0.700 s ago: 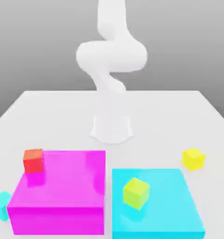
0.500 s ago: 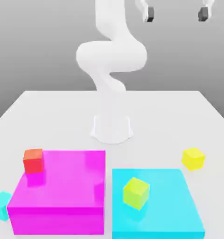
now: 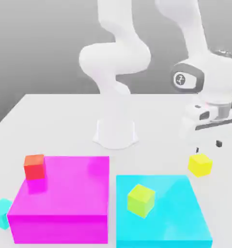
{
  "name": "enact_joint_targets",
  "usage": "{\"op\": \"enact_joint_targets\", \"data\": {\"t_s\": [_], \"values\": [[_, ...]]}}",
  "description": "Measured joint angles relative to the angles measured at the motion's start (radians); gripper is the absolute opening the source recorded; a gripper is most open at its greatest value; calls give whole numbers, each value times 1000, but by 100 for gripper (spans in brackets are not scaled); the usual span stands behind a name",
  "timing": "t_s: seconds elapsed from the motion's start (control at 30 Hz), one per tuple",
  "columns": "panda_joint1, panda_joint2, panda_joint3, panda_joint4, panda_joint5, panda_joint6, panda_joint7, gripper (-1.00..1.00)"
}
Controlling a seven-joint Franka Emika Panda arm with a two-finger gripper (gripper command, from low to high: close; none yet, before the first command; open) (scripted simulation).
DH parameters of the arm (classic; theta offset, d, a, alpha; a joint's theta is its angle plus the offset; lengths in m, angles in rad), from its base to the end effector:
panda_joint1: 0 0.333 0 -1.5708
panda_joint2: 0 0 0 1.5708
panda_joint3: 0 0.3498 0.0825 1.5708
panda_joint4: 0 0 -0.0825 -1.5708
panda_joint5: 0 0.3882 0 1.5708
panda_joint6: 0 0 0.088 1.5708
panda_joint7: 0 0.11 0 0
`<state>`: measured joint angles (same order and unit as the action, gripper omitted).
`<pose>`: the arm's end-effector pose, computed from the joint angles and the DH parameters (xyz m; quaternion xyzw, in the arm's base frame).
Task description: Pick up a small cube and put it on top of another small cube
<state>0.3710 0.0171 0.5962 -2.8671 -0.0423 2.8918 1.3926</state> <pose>0.1993 0.2953 0.2187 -0.9816 0.1911 -0.0025 0.0048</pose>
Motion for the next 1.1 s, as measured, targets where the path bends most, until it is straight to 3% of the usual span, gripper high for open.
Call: {"op": "enact_joint_targets", "data": {"t_s": [0.13,0.37,0.4,0.6,0.7,0.9,1.1], "values": [[42,89,-108,19,-191,57,144,0],[270,231,-402,54,-456,158,340,0],[303,248,-440,57,-478,172,356,-100],[318,256,-458,58,-490,182,365,-100],[261,221,-388,51,-439,154,327,-100],[122,101,-187,21,-191,71,145,-100],[133,-22,-129,-11,51,-14,-34,-100]]}}
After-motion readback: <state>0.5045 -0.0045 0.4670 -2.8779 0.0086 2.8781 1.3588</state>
